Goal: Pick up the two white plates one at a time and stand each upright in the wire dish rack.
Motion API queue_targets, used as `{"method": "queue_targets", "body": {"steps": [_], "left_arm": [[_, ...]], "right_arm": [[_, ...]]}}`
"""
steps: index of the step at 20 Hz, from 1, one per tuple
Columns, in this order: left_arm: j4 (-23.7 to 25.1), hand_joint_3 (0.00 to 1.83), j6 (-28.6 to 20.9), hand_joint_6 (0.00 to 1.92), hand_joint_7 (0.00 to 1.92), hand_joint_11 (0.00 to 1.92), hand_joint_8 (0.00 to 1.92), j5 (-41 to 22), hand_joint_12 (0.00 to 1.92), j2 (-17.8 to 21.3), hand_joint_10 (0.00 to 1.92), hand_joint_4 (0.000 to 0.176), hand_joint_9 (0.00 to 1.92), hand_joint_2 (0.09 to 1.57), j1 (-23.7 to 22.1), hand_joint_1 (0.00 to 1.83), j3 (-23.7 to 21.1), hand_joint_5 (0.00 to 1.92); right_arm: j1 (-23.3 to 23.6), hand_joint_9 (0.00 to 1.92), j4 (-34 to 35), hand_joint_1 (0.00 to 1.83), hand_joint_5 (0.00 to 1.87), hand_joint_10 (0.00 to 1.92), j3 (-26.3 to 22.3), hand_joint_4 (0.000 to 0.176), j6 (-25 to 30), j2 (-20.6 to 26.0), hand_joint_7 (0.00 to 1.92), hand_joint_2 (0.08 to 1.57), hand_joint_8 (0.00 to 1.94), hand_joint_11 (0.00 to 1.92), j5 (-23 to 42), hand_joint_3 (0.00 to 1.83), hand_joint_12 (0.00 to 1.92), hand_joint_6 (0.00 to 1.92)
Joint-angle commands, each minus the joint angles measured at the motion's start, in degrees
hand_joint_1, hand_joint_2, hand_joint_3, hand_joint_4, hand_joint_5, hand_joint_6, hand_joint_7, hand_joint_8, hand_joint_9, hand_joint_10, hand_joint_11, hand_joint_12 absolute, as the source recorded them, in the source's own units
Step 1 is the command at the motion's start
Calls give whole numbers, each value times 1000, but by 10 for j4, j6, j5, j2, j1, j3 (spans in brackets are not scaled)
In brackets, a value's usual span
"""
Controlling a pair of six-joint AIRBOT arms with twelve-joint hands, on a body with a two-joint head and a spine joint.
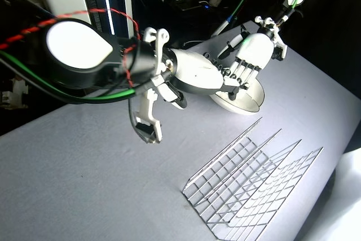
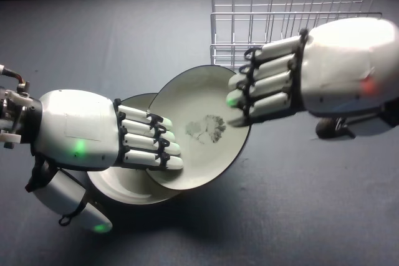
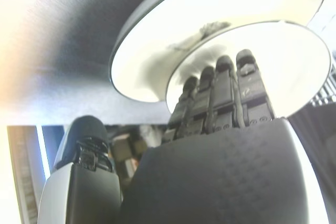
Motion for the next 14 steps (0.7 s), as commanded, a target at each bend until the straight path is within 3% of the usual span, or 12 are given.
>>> {"method": "queue_targets", "body": {"steps": [1, 14], "left_arm": [[-5, 3, 1, 4, 0, 0, 0, -15, 0, -6, 0, 0, 0, 1184, 3, 0, -1, 11], [-5, 0, 1, 8, 2, 0, 0, -14, 0, -7, 0, 0, 0, 1177, 4, 0, -1, 22]], "right_arm": [[2, 227, 26, 1349, 310, 17, 4, 0, -3, -4, 244, 1033, 9, 0, 23, 0, 912, 11], [-17, 228, 26, 1372, 314, 7, 109, 0, -5, -144, 237, 1041, 5, 0, 11, 0, 931, 8]]}}
